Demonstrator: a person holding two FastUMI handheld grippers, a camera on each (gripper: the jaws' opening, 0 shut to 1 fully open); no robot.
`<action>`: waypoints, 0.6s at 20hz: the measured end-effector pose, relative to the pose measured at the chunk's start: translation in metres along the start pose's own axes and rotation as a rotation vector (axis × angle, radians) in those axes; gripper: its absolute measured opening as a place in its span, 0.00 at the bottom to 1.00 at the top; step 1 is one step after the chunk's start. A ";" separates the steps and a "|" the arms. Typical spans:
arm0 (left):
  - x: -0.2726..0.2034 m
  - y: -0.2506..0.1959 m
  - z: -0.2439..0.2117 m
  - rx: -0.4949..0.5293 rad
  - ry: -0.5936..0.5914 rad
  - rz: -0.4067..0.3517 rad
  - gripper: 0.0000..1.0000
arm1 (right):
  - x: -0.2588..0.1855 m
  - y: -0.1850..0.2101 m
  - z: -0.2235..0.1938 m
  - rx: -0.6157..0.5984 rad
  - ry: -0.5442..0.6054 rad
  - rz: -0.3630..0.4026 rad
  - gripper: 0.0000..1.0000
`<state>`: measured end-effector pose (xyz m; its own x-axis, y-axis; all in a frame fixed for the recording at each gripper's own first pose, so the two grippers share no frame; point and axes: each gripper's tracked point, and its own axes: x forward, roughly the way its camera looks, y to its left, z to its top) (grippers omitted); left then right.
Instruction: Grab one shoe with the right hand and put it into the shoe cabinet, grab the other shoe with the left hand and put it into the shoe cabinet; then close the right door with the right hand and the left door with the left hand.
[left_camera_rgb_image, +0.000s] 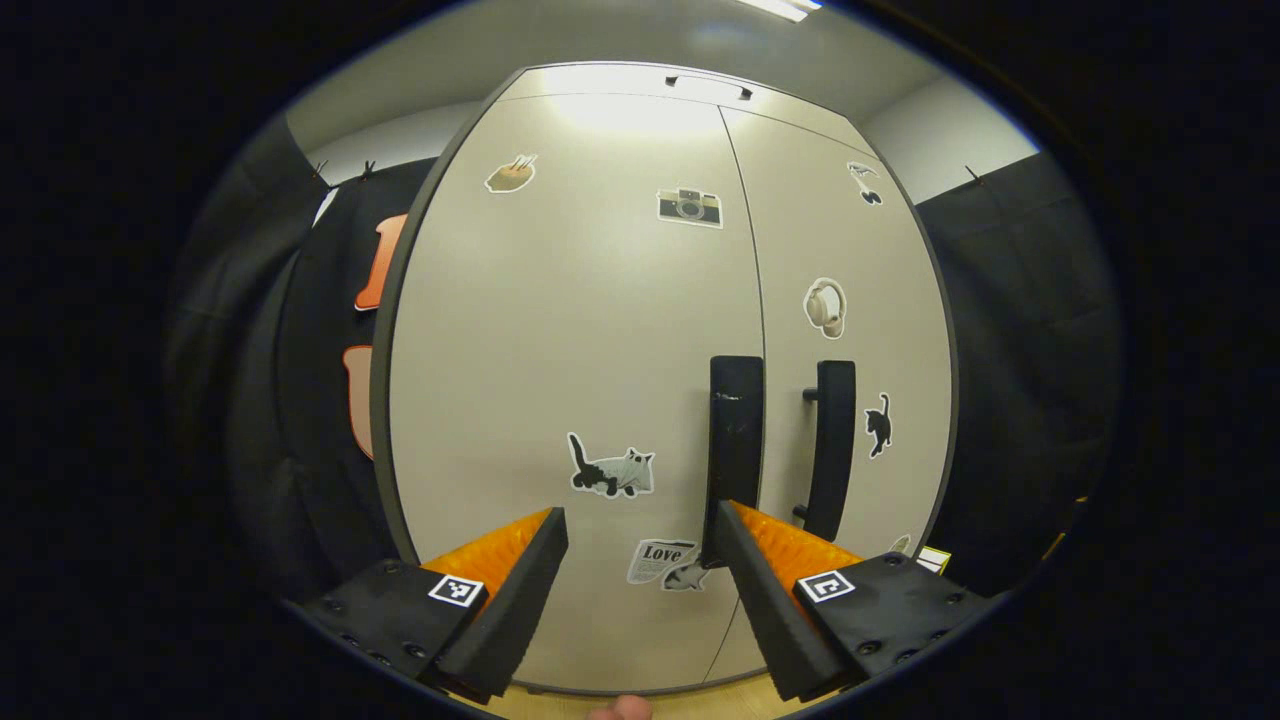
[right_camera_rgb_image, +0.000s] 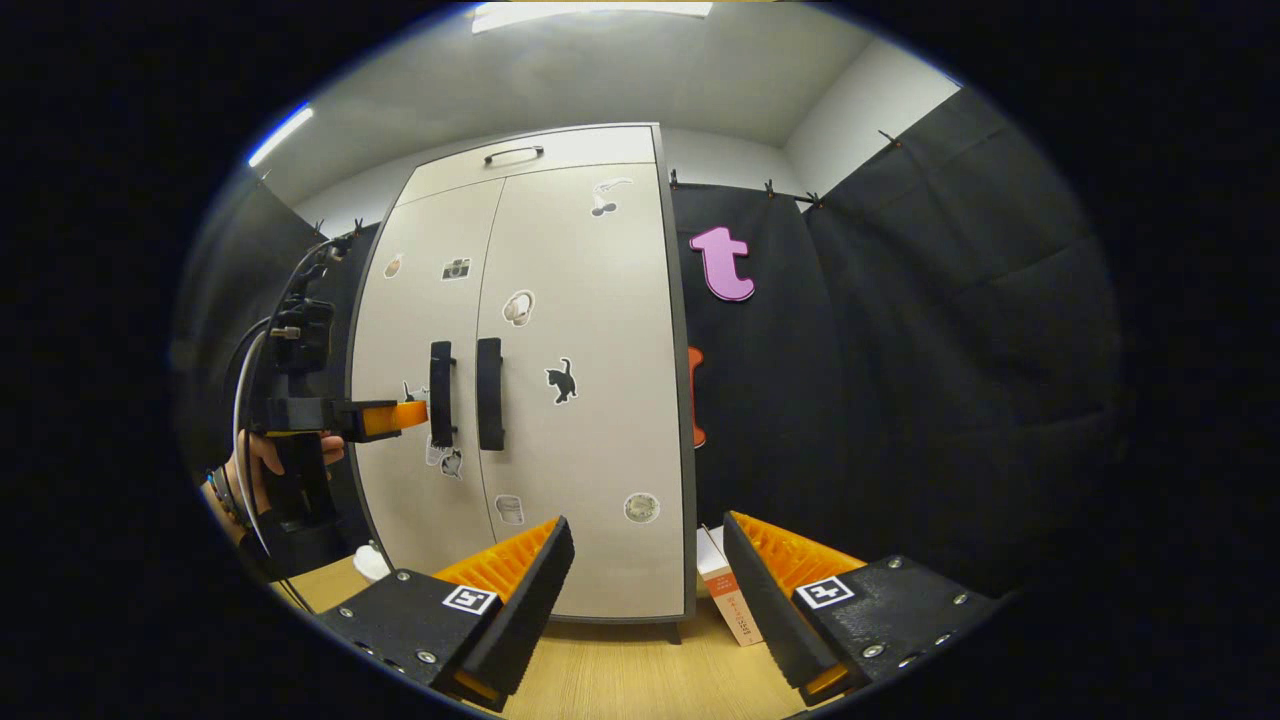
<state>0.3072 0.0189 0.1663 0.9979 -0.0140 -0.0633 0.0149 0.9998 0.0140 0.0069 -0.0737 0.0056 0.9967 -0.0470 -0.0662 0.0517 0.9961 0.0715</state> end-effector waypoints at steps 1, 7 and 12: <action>-0.012 0.002 0.001 -0.011 -0.005 0.001 0.99 | 0.000 0.002 0.000 -0.003 -0.001 0.004 0.93; -0.079 0.021 -0.001 -0.013 -0.035 0.049 0.98 | 0.003 0.026 -0.006 0.015 0.005 0.054 0.93; -0.133 0.037 -0.014 -0.002 -0.059 0.120 0.96 | 0.000 0.048 -0.012 0.006 0.008 0.101 0.93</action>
<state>0.1743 0.0581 0.1610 0.9944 0.1055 -0.0029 -0.1054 0.9943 0.0156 0.0086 -0.0254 -0.0034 0.9963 0.0548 -0.0667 -0.0490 0.9952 0.0847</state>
